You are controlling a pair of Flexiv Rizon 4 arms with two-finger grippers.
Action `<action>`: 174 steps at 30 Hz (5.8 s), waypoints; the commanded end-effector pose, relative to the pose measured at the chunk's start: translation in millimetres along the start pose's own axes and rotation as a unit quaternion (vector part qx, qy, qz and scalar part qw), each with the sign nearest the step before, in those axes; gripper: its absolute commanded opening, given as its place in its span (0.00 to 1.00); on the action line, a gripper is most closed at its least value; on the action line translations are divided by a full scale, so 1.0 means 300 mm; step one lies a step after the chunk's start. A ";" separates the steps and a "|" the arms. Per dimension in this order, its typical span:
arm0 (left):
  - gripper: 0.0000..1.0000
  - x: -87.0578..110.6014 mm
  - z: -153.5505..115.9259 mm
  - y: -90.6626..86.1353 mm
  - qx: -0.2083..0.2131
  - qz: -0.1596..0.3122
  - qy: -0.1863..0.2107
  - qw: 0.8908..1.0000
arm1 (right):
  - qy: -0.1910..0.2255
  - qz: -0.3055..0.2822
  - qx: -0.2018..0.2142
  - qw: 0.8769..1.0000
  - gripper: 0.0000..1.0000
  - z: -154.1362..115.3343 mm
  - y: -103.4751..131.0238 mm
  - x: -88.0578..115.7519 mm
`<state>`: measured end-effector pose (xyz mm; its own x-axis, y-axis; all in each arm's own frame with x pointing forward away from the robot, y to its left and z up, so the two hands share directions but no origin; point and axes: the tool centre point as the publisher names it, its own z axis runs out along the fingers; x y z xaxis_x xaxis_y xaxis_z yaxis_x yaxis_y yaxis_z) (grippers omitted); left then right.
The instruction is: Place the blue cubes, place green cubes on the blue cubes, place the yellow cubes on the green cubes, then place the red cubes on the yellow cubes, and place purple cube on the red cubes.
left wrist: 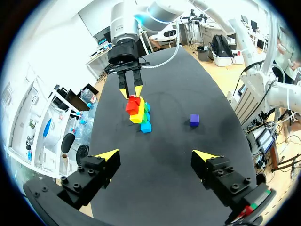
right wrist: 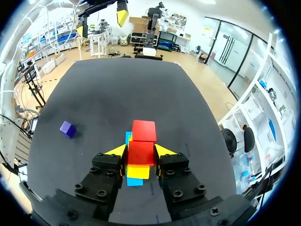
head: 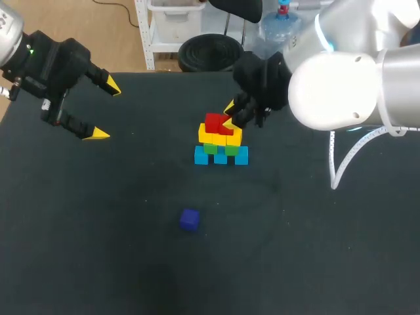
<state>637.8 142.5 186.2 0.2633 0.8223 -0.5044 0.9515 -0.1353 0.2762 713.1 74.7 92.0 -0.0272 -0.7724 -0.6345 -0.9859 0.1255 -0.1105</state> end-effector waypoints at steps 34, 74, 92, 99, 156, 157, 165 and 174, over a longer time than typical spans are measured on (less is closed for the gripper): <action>1.00 0.004 -0.001 -0.003 -0.001 0.002 -0.002 1.000 | -0.001 -0.004 -0.002 1.000 0.47 0.004 -0.008 0.008; 1.00 0.004 -0.001 -0.003 -0.001 0.002 -0.002 1.000 | -0.002 -0.013 -0.004 1.000 0.49 -0.011 -0.021 -0.002; 1.00 0.004 -0.001 -0.003 -0.001 0.002 -0.002 1.000 | -0.050 -0.019 0.009 0.999 1.00 -0.254 0.012 0.064; 1.00 0.004 -0.001 -0.003 -0.001 0.002 -0.002 1.000 | -0.064 -0.018 0.031 0.997 1.00 -0.404 -0.015 0.170; 1.00 0.004 -0.001 -0.003 -0.001 0.002 -0.002 1.000 | -0.132 -0.040 0.044 0.989 1.00 -0.705 0.071 0.694; 1.00 0.004 -0.001 -0.003 -0.001 0.002 -0.002 1.000 | -0.132 -0.040 0.044 0.989 1.00 -0.705 0.071 0.694; 1.00 -0.052 0.089 -0.102 0.032 0.033 0.026 0.999 | -0.132 -0.040 0.044 0.989 1.00 -0.705 0.071 0.694; 1.00 -0.108 0.207 -0.223 0.036 0.025 0.032 0.999 | -0.132 -0.040 0.044 0.989 1.00 -0.705 0.071 0.694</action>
<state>582.4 97.9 142.4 0.3018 0.8454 -0.4407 0.9493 -0.2236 0.2212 650.7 -215.6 120.6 0.1041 -0.5968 -0.7956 -0.9649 0.1333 -0.2263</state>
